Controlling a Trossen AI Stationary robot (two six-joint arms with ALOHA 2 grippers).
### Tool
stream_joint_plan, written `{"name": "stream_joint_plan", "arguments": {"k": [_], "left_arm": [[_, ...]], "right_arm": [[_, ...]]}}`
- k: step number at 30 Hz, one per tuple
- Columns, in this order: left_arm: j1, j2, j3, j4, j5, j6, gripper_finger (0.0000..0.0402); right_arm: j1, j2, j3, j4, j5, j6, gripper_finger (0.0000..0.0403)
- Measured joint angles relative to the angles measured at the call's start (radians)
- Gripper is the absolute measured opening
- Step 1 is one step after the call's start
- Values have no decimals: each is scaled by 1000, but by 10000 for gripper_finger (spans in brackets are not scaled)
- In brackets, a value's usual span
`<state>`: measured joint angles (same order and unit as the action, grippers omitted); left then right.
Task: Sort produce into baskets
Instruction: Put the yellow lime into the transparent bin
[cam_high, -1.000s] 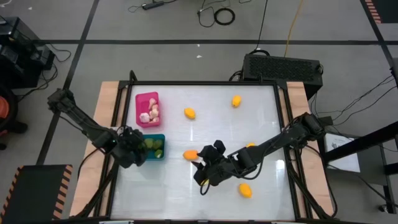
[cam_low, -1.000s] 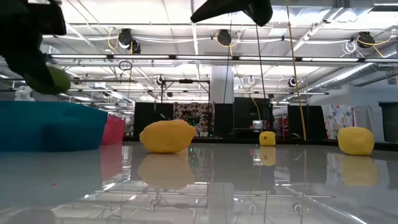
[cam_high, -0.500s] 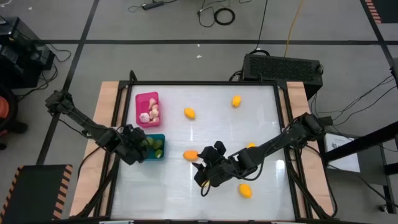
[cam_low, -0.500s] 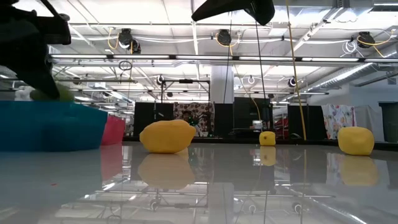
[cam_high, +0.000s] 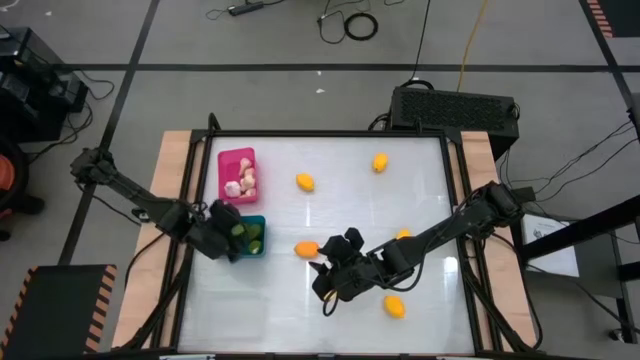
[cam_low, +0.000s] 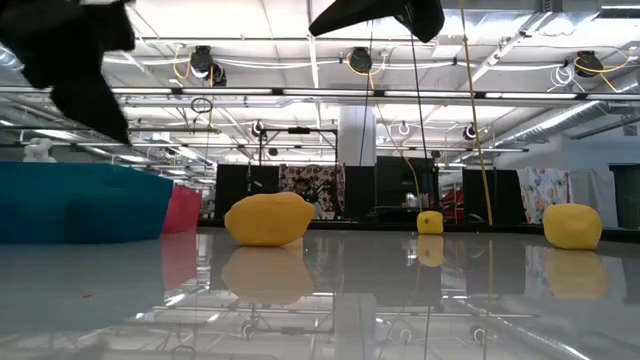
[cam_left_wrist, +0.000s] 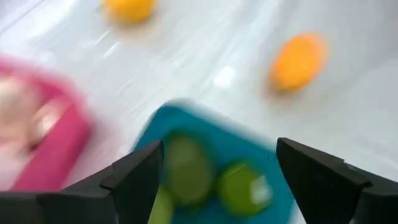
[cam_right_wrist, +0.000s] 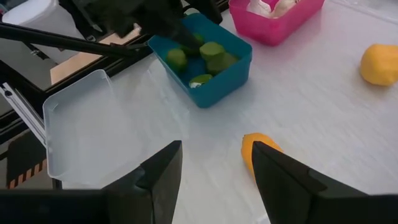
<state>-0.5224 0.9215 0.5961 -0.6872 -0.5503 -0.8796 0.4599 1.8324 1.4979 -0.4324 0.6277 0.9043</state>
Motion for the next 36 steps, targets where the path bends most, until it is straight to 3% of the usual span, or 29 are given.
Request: {"name": "stream_joint_plan", "arguments": {"k": [3,8,18,26,36], "left_arm": [[0,0,1,195,19,152,317],[0,17,2,473,143,357,317],[-2,204,2,743,228,583,317],[-2,383,2,913,314,644,317],[-2,498,2,1190,359,759,317]], "right_arm": [[0,0,0,1,0,0,187],[3,0,0,2,0,0,187],[20,0,0,1,29,3,187],[49,-2,0,-84,36,-3,187],[73,-2,0,-160,84,90,187]]}}
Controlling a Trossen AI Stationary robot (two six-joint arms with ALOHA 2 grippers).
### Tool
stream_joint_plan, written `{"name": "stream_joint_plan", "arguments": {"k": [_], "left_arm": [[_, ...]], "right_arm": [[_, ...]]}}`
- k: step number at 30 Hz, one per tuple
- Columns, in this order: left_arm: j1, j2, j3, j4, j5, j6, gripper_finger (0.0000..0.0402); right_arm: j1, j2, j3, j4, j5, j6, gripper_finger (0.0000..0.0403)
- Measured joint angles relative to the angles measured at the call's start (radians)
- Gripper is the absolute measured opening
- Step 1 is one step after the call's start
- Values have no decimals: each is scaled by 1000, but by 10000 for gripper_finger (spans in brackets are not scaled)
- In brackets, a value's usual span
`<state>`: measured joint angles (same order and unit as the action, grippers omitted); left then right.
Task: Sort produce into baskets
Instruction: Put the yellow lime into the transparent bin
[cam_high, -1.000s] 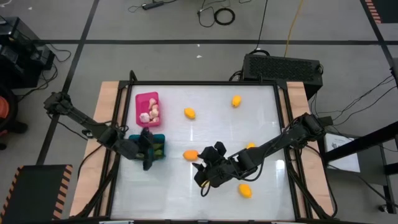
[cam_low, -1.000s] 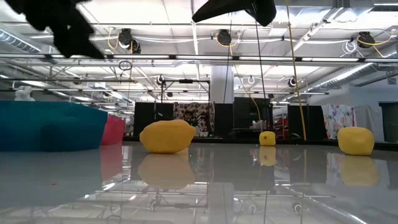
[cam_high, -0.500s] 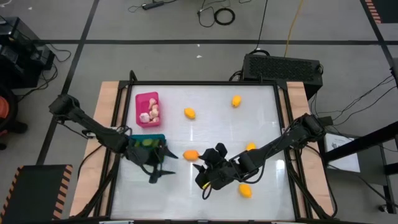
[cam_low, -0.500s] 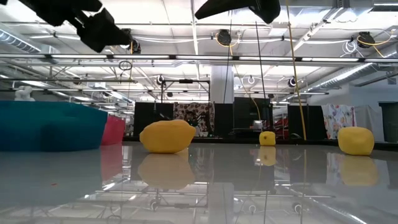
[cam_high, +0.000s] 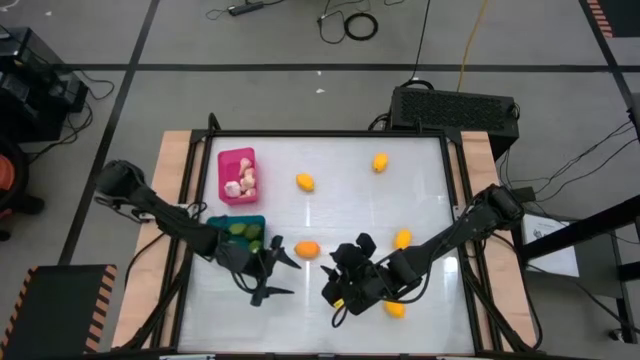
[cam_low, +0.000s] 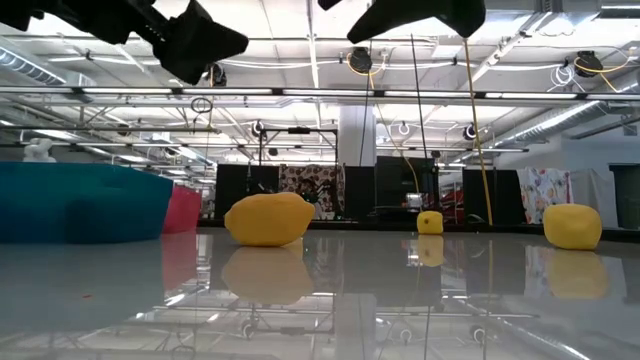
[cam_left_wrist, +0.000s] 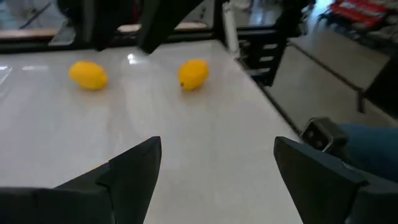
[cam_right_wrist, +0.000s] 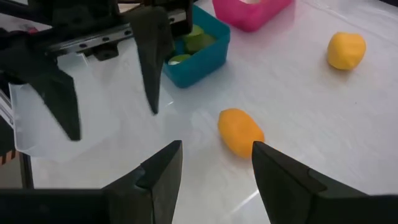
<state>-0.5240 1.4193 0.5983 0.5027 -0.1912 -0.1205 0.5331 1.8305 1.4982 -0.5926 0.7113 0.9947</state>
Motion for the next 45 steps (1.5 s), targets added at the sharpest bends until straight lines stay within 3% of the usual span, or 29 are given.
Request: {"name": "stream_joint_plan", "arguments": {"k": [10,19,24,29,36,45], "left_arm": [[0,96,0,82,35,7,317],[1,173,0,145,34,120,317],[11,195,0,147,-27,137,317],[82,195,0,113,-97,67,317],[198,195,0,34,-16,-40,317],[265,195,0,1,-4,-51,317]], "right_arm": [[0,0,0,3,-4,15,187],[0,0,0,9,-6,15,187],[0,0,0,9,-6,15,187],[0,0,0,13,-6,15,187],[0,0,0,14,-6,15,187],[-1,0,0,13,-5,7,187]]}}
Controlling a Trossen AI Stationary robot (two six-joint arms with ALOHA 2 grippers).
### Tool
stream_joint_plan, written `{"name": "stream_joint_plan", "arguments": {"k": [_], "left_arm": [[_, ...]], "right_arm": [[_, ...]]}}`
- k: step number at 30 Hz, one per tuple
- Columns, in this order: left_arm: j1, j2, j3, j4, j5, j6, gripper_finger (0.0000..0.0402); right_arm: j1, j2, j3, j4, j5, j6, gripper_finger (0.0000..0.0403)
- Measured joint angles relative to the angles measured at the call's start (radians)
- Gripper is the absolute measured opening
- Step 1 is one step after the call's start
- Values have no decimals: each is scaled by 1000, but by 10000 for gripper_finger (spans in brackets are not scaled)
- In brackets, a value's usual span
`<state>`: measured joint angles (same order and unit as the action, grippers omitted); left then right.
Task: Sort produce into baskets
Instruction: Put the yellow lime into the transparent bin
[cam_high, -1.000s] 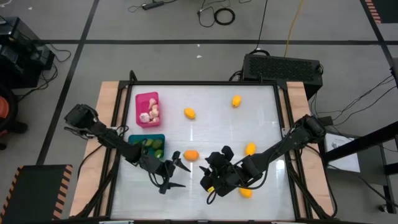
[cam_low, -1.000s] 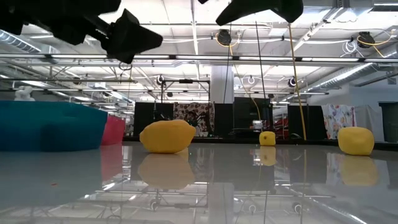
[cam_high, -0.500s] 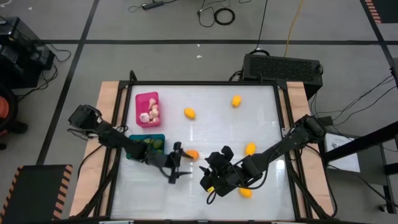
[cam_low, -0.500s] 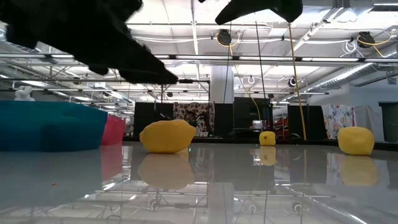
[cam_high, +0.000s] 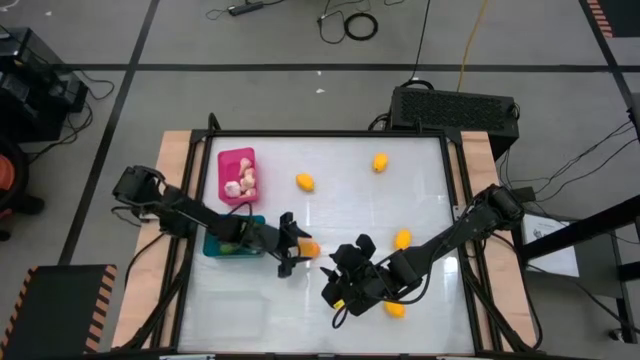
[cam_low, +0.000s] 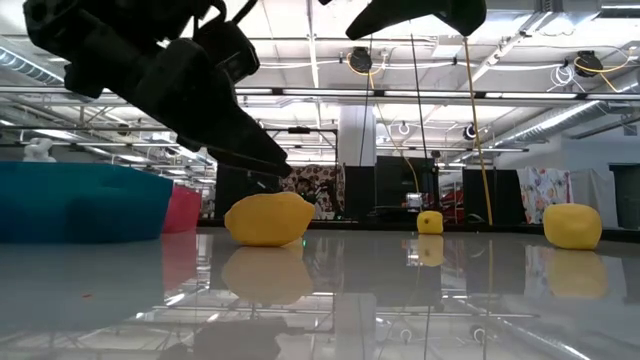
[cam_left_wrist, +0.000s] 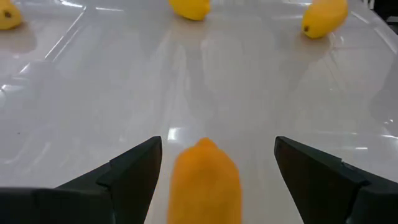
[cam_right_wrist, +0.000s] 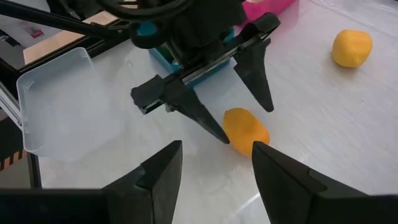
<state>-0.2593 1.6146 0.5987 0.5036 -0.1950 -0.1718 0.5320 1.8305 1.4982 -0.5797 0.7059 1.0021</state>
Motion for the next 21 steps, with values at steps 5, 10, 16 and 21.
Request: {"name": "stream_joint_plan", "arguments": {"k": [5,10,16,21], "left_arm": [[23,10,51,-115,46,-24,317],[23,56,136,-221,23,24,317],[23,122,187,-293,19,51,317],[28,148,187,-317,4,51,317]], "right_arm": [[0,0,0,0,0,4,187],[0,0,0,1,0,7,187],[0,0,0,2,0,6,187],[0,0,0,1,0,6,187]]}}
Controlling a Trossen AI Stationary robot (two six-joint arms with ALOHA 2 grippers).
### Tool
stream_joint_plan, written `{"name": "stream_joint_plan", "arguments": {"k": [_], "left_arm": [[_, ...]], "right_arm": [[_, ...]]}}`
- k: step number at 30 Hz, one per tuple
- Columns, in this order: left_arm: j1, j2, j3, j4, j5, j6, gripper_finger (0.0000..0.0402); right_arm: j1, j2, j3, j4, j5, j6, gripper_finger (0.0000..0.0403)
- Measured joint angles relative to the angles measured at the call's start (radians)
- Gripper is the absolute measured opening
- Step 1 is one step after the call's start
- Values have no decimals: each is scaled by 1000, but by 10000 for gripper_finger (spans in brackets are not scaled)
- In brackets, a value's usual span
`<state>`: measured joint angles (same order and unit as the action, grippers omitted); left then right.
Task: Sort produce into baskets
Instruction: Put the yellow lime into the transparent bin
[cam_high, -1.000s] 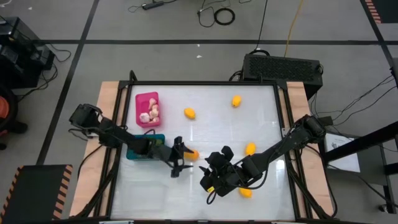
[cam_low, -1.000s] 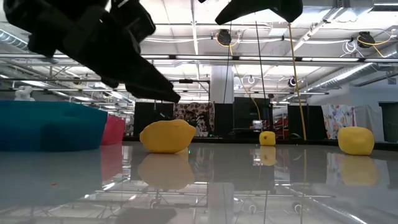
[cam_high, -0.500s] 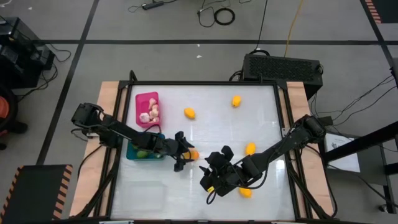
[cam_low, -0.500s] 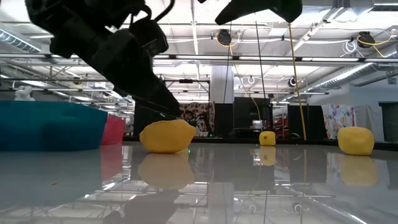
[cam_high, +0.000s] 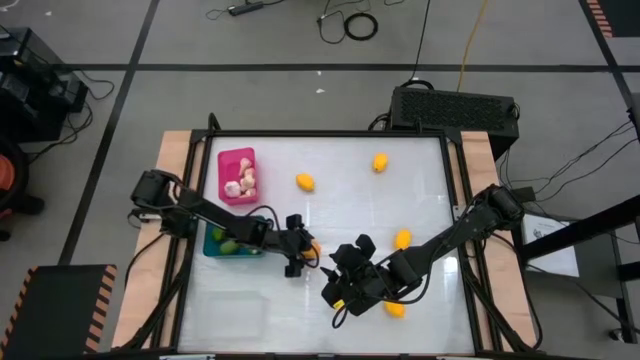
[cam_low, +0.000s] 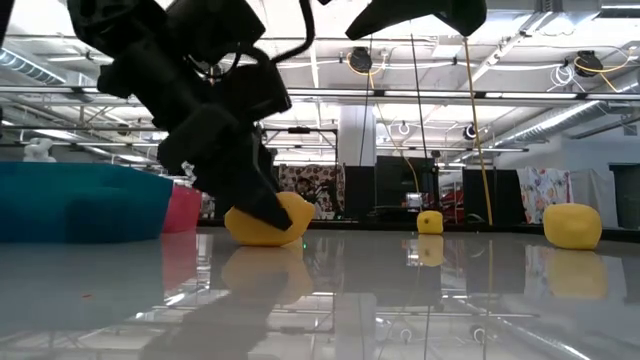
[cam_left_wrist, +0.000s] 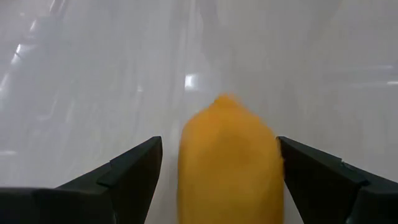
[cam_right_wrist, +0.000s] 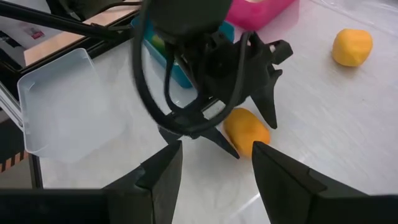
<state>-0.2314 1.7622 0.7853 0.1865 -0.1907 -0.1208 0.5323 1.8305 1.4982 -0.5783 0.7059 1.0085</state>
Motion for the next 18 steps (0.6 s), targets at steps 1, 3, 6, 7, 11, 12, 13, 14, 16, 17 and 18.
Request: {"name": "stream_joint_plan", "arguments": {"k": [1,3,6,7,11,12,13,14,16,17,18], "left_arm": [[2,3,0,-9,5,-2,317],[4,5,0,-21,14,-2,317],[3,5,0,-25,28,-2,317],[3,5,0,-24,32,-2,317],[3,5,0,-20,35,5,317],[3,5,0,-20,35,5,317],[3,5,0,-20,35,6,317],[3,5,0,-20,35,6,315],[3,5,0,-17,35,9,304],[3,5,0,-17,35,14,295],[3,5,0,-17,35,16,285]], "right_arm": [[0,0,0,0,0,0,187],[0,0,0,2,0,0,187],[0,0,0,4,0,0,187],[0,0,0,4,0,0,187],[0,0,0,3,0,0,187],[0,0,0,3,0,0,187],[0,0,0,3,0,0,187],[0,0,0,3,0,0,187],[0,0,0,3,0,0,187],[0,0,0,3,0,0,187],[0,0,0,3,0,0,187]]}}
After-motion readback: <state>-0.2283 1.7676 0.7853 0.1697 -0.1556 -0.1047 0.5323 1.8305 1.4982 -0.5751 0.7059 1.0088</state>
